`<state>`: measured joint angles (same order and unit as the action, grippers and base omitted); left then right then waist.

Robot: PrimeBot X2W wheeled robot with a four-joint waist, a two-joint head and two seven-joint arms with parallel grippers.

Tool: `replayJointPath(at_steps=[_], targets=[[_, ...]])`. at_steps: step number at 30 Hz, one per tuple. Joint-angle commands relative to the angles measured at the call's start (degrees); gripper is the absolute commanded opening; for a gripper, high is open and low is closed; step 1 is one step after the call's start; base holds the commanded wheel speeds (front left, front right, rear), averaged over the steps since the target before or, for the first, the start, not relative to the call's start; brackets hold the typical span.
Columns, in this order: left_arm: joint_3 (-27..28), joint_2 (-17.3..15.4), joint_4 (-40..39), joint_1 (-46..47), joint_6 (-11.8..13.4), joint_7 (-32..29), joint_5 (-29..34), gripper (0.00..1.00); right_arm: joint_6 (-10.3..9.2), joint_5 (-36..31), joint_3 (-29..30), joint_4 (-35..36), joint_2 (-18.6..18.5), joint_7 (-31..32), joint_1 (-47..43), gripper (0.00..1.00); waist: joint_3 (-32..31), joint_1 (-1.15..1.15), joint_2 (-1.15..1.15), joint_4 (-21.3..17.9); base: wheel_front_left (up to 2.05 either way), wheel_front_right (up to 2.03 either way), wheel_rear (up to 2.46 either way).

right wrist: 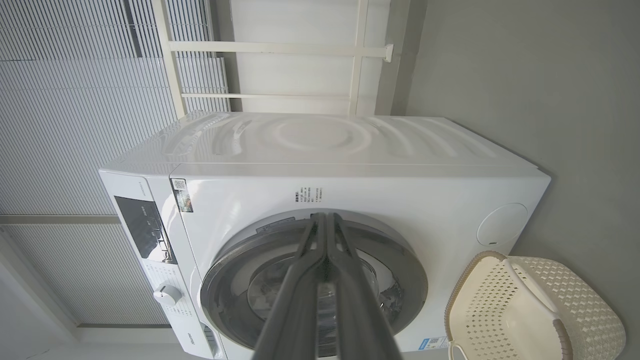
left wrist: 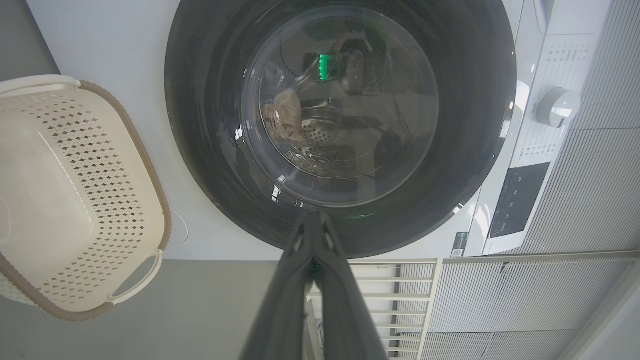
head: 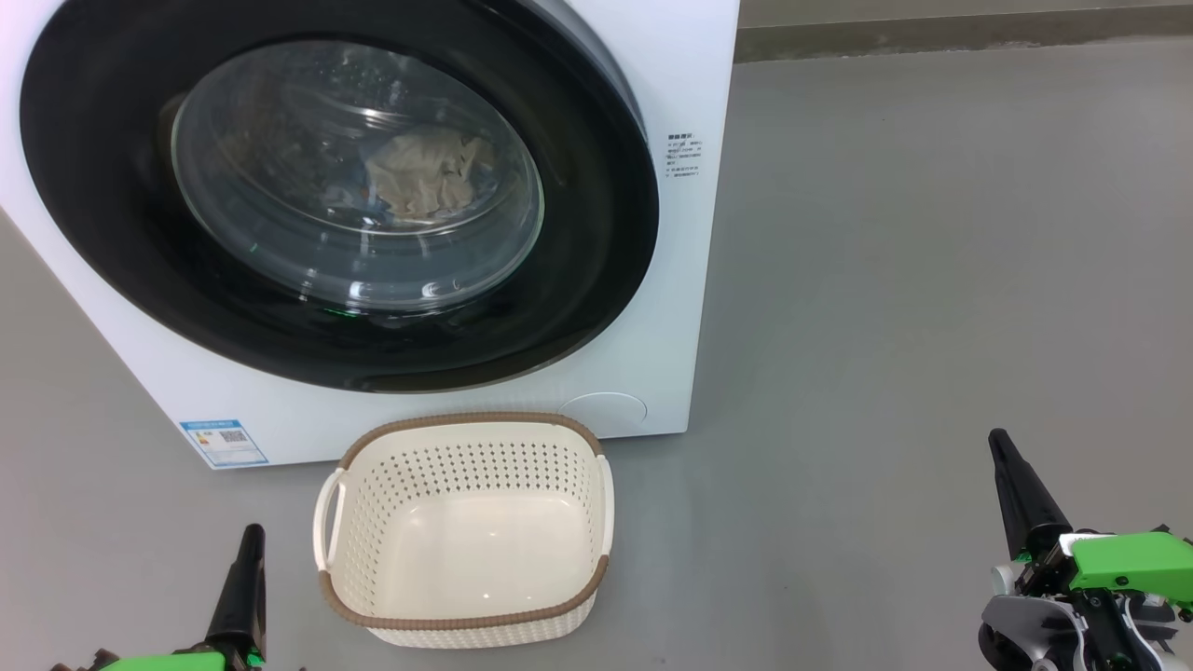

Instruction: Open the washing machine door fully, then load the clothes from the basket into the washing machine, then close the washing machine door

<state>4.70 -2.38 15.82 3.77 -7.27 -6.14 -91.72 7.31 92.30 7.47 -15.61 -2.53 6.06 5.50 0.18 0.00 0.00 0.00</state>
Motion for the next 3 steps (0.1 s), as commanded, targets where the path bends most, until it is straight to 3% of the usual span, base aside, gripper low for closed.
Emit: replayJointPath(at_steps=[1,3], targets=[[1.9,-0.5,-1.8,2.4,-0.2,-0.4,-0.4,0.00,0.18,-0.1,-1.0,1.6,-0.5,0.4,0.7,0.00,0.0,0.00,0.00,0.0,0.00,0.00,0.00],[1.9,-0.5,-1.8,2.4,-0.2,-0.4,-0.4,0.00,0.18,-0.1,-1.0,1.6,-0.4,0.4,0.7,0.00,0.0,0.00,0.00,0.0,0.00,0.00,0.00]])
